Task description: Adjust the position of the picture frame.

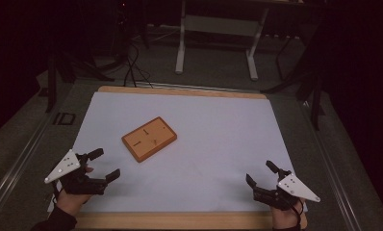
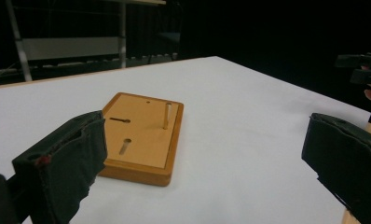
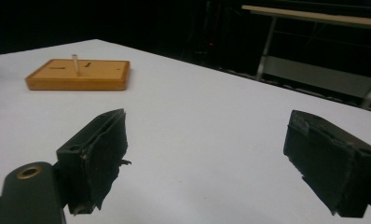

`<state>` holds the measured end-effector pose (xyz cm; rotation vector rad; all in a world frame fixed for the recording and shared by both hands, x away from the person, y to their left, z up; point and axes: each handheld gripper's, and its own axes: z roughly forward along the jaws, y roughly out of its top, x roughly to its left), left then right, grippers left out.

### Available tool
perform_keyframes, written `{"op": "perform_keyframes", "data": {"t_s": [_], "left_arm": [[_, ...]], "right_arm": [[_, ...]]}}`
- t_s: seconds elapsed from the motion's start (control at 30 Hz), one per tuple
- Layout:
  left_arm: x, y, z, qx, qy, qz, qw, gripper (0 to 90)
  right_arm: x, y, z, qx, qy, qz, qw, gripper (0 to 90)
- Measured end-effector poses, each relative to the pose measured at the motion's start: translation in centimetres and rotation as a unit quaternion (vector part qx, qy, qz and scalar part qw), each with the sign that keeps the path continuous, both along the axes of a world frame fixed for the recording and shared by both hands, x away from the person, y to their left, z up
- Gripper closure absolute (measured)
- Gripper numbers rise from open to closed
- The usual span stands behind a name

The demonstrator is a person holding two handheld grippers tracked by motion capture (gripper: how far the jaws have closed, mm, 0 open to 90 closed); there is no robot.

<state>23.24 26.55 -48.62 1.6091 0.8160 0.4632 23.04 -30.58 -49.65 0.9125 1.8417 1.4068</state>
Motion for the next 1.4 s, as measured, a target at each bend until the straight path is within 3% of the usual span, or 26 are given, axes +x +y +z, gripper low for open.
{"op": "perform_keyframes", "data": {"t_s": [0.1,0.27,0.57,0.77,0.93,1.23,1.33,1.37,1.4], "left_arm": [[0.9,-0.1,0.3,0.006,0.002,0.003,1.0000,0.4],[2.5,-0.5,0.9,0.009,0.013,-0.015,0.9998,0.4],[4.8,-2.3,1.0,0.044,0.035,-0.023,0.9981,2.6],[6.5,-4.0,0.7,0.067,0.041,-0.044,0.9960,5.7],[7.9,-5.3,0.1,0.082,0.048,-0.046,0.9944,10.9],[9.9,-7.4,-1.2,0.109,0.064,-0.029,0.9915,17.9],[10.4,-7.9,-1.5,0.118,0.074,-0.027,0.9899,20.5],[11.0,-8.3,-2.1,0.132,0.085,-0.021,0.9874,23.4],[11.3,-8.5,-2.3,0.137,0.090,-0.015,0.9864,25.3]], "right_arm": [[0.0,0.1,0.0,-0.002,0.000,0.002,1.0000,12.9],[0.0,0.2,0.0,-0.002,0.002,0.006,1.0000,12.9],[0.0,0.0,-0.1,0.005,0.006,0.008,0.9999,12.9],[0.0,0.0,-0.1,0.006,0.006,0.010,0.9999,12.9],[0.1,0.0,-0.1,0.009,0.011,0.013,0.9998,13.0],[0.1,0.0,-0.2,0.007,0.014,0.017,0.9997,13.1],[0.2,0.1,-0.2,0.007,0.014,0.018,0.9997,13.1],[0.2,0.2,-0.2,0.005,0.016,0.021,0.9996,13.2],[0.2,0.2,-0.2,0.005,0.017,0.022,0.9996,13.2]]}}
